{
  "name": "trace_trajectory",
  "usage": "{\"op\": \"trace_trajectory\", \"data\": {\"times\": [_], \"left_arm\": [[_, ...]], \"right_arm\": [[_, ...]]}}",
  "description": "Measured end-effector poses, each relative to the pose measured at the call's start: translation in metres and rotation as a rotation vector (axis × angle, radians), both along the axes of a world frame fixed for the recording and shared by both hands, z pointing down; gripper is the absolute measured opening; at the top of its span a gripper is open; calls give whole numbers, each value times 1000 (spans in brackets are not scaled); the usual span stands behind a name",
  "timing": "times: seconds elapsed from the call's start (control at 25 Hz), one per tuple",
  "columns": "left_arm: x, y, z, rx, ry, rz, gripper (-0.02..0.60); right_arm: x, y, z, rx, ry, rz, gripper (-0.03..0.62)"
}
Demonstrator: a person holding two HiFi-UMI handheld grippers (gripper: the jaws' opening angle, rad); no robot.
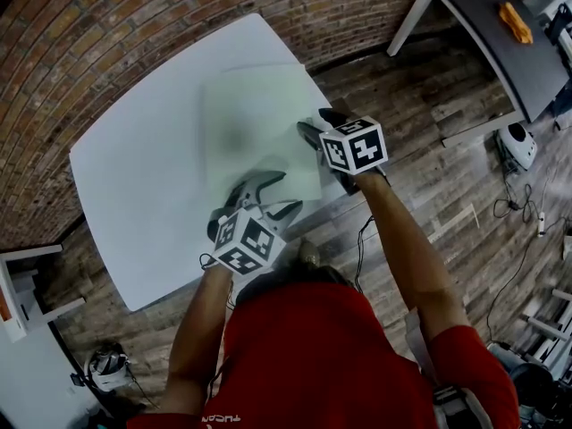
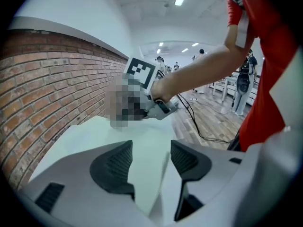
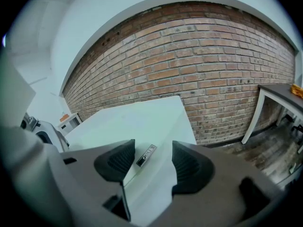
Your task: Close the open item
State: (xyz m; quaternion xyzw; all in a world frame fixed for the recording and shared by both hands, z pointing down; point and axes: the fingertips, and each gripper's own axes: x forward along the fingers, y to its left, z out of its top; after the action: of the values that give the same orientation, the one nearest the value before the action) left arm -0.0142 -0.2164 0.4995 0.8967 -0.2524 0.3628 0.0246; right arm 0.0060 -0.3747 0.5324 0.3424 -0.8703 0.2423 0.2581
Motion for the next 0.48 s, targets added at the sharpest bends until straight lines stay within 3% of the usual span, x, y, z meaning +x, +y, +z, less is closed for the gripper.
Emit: {"op": "trace_trajectory", "data": {"times": [0.48], "left_arm": [[-22,-15,-38,57,207,-203,231]], "right_arm": [[2,1,-1,46,-3,60,236]]}}
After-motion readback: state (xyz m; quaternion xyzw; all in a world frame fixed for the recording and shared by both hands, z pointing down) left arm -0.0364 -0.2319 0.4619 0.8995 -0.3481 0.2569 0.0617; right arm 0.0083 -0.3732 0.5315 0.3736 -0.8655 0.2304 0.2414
